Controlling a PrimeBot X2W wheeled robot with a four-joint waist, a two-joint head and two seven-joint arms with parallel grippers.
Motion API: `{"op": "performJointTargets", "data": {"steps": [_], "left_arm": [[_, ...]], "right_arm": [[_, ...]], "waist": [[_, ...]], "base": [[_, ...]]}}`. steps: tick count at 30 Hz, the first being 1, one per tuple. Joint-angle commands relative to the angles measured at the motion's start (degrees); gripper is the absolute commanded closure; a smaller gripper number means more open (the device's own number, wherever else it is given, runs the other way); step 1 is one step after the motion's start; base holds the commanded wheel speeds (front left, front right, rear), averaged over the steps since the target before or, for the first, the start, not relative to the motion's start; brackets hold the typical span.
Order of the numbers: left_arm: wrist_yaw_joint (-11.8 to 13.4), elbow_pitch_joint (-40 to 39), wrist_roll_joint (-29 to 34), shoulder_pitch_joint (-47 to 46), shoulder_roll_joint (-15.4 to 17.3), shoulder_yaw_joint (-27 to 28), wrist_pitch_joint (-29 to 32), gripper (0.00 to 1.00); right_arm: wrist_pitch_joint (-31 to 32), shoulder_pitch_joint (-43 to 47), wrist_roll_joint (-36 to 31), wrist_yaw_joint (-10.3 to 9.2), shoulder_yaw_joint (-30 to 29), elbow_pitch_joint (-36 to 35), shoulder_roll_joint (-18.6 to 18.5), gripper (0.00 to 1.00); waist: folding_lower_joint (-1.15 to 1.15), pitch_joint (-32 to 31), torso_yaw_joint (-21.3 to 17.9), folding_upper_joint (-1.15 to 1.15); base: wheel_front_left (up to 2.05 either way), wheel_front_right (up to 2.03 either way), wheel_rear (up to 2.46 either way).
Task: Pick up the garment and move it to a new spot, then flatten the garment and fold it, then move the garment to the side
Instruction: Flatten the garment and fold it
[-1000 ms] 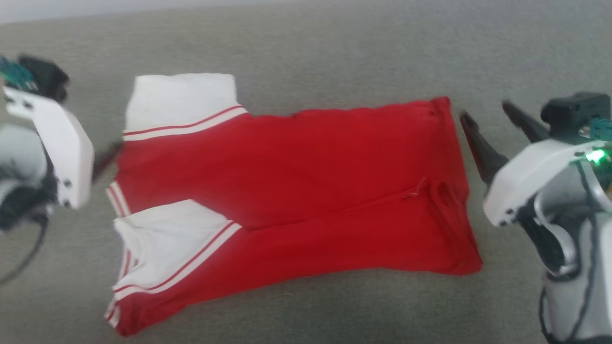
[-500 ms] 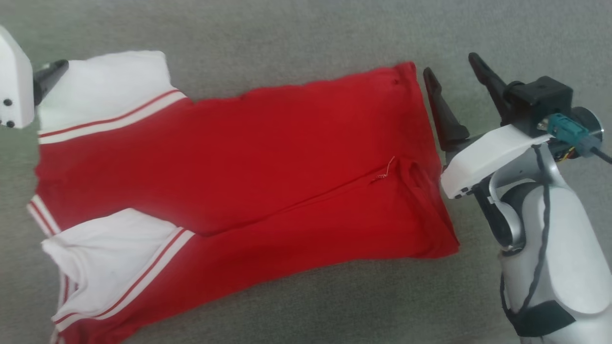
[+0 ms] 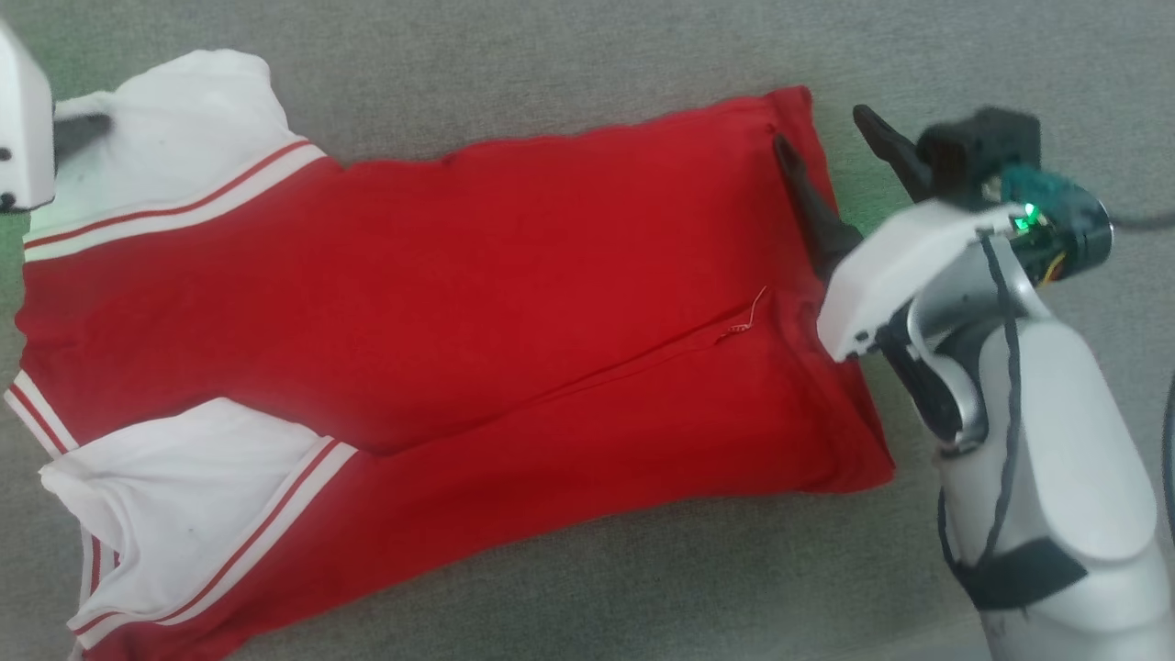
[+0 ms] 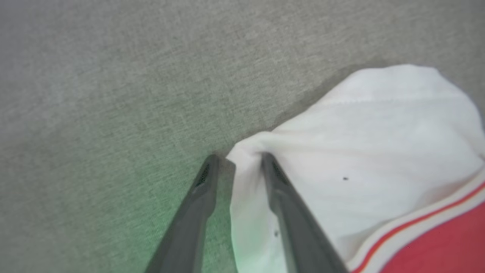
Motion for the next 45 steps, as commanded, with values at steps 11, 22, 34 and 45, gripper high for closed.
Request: {"op": "performJointTargets", "data": {"steps": [11, 22, 34, 45], "left_arm": [[-3.04, 4.03, 0.99, -0.94, -4.96, -1.78, -1.99, 1.0], [-4.34, 7.03, 0.47, -2.96, -7.81, -1.13, -5.91, 1.0], [-4.78, 1.58, -0.08, -3.8, -7.93, -2.53, -5.54, 1.0], [1.52, -17.99, -1.22, 3.38, -1.48, -3.85, -2.97, 1.0]], "right_arm": [[22.01, -11.53, 1.36, 0.01, 0.08, 9.79, -0.76, 0.0], [30.61, -15.76, 2.75, 0.01, 3.45, 14.4, -3.47, 1.0], [29.18, -12.16, 4.06, 0.01, 3.44, 8.56, -8.43, 1.0], [35.05, -0.57, 7.18, 0.01, -0.58, -3.32, -12.55, 1.0]], "waist": [[0.0, 0.99, 2.88, 0.0], [0.0, -0.18, 5.75, 0.0], [0.0, -7.05, 10.16, 0.0], [0.0, -11.95, 14.47, 0.0]], "base": [[0.0, 0.0, 0.0], [0.0, 0.0, 0.0], [0.0, 0.0, 0.0], [0.0, 0.0, 0.0]]}}
